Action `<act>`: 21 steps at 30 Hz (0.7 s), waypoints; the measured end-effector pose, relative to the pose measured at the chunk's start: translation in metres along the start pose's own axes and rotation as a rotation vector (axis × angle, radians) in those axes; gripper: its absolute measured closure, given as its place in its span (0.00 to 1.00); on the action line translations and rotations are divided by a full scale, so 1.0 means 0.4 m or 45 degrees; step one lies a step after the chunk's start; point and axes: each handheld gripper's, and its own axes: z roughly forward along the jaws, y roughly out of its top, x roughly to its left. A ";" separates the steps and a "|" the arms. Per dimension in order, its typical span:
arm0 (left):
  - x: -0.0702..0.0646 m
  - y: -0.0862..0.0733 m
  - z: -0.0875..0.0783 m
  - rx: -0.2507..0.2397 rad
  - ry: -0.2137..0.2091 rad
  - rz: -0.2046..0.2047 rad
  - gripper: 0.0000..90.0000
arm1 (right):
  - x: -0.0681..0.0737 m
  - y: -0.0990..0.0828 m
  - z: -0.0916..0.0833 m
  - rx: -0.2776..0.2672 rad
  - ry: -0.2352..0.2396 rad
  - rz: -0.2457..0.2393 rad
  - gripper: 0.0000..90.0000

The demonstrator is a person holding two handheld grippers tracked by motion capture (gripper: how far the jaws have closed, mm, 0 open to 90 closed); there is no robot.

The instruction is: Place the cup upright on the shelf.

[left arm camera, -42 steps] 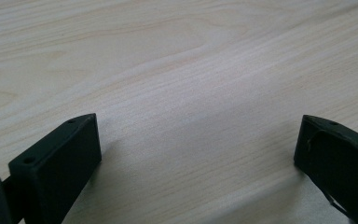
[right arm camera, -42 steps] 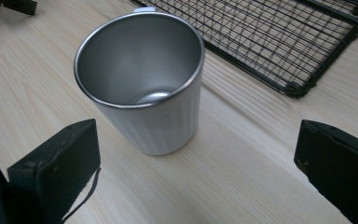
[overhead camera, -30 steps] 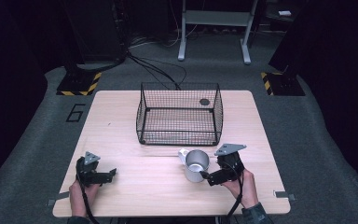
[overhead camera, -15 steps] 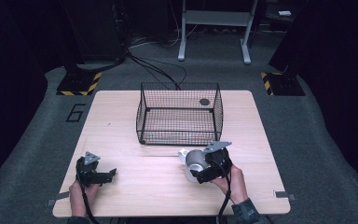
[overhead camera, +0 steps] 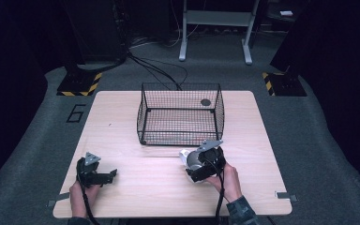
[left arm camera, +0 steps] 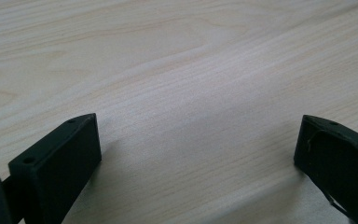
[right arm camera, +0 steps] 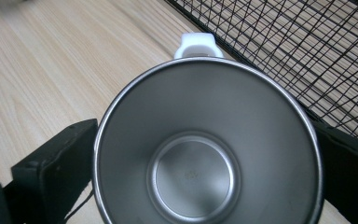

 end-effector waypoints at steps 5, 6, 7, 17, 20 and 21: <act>0.000 0.000 0.000 0.001 0.000 0.001 0.01 | 0.002 0.002 0.011 -0.009 -0.024 -0.003 0.03; 0.000 0.000 0.000 0.000 0.000 0.000 0.01 | 0.002 0.001 0.010 -0.006 -0.027 0.000 0.04; 0.000 0.000 0.000 0.000 0.000 -0.001 0.01 | 0.002 0.001 0.008 0.004 -0.027 0.000 0.05; 0.000 0.000 0.000 0.001 0.003 0.001 0.01 | 0.005 -0.006 0.010 -0.035 -0.046 0.016 0.05; 0.000 0.000 0.000 0.001 0.000 0.001 0.01 | 0.006 -0.008 0.009 -0.042 -0.045 0.013 0.06; 0.000 0.000 0.000 0.000 0.002 0.001 0.01 | 0.006 -0.009 0.008 -0.042 -0.044 0.011 0.06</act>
